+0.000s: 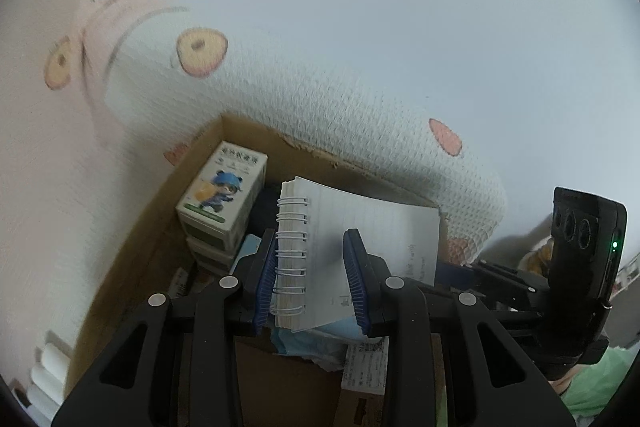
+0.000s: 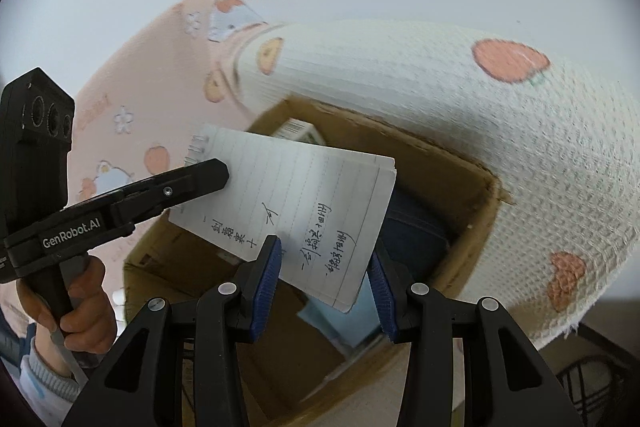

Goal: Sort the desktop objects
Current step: 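Carry the notepad with the left gripper over the cardboard box, then lower the notepad into the box beside the blue pouch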

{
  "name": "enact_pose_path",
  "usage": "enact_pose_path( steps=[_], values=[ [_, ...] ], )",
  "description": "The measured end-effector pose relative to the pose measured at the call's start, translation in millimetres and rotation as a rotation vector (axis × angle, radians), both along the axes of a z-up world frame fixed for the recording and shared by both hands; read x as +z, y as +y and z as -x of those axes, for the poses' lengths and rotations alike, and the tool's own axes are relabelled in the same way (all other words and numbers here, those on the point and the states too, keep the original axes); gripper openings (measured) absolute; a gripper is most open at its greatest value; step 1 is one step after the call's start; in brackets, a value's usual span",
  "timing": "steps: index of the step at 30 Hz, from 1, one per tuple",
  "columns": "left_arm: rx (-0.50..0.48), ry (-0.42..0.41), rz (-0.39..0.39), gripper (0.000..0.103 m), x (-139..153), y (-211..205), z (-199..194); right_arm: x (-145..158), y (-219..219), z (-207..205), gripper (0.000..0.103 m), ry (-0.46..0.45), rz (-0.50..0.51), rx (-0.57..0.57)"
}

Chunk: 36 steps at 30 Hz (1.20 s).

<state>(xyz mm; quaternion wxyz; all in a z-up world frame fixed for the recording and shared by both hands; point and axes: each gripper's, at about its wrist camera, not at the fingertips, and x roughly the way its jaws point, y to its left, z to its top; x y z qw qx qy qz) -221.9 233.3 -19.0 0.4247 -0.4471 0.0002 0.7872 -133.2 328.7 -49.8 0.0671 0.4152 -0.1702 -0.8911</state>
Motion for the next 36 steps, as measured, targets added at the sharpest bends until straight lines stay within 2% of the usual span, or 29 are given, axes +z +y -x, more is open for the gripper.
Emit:
enact_pose_path(
  steps=[4, 8, 11, 17, 19, 20, 27, 32, 35, 36],
  values=[
    [-0.011, -0.079, -0.035, 0.036, -13, 1, 13, -4, 3, 7, 0.041, -0.055, -0.028, 0.000],
    [-0.026, -0.101, -0.025, 0.035, -24, 11, 23, -7, 0, 21, 0.041, -0.108, -0.049, -0.017],
    [-0.044, -0.107, -0.001, 0.034, -31, 17, 28, -7, -6, 30, 0.041, -0.133, -0.138, -0.040],
    [-0.026, -0.195, -0.011, 0.031, -52, 20, 43, -10, -5, 39, 0.041, -0.188, -0.204, -0.037],
    [-0.005, -0.180, 0.037, 0.021, -57, 23, 46, -10, -4, 44, 0.041, -0.198, -0.217, -0.035],
    [0.000, -0.166, 0.075, 0.005, -60, 25, 47, -11, -4, 46, 0.041, -0.205, -0.226, -0.038],
    [-0.002, -0.108, 0.116, 0.006, -57, 24, 39, -9, -16, 48, 0.041, -0.225, -0.342, -0.031],
    [-0.003, -0.101, 0.120, 0.006, -56, 23, 34, -1, -13, 43, 0.042, -0.201, -0.355, -0.033],
    [0.006, -0.083, 0.140, 0.006, -54, 20, 30, 9, -12, 39, 0.051, -0.171, -0.357, -0.018],
    [0.013, -0.083, 0.136, 0.009, -53, 19, 29, 12, -14, 39, 0.054, -0.162, -0.354, 0.002]
  ],
)
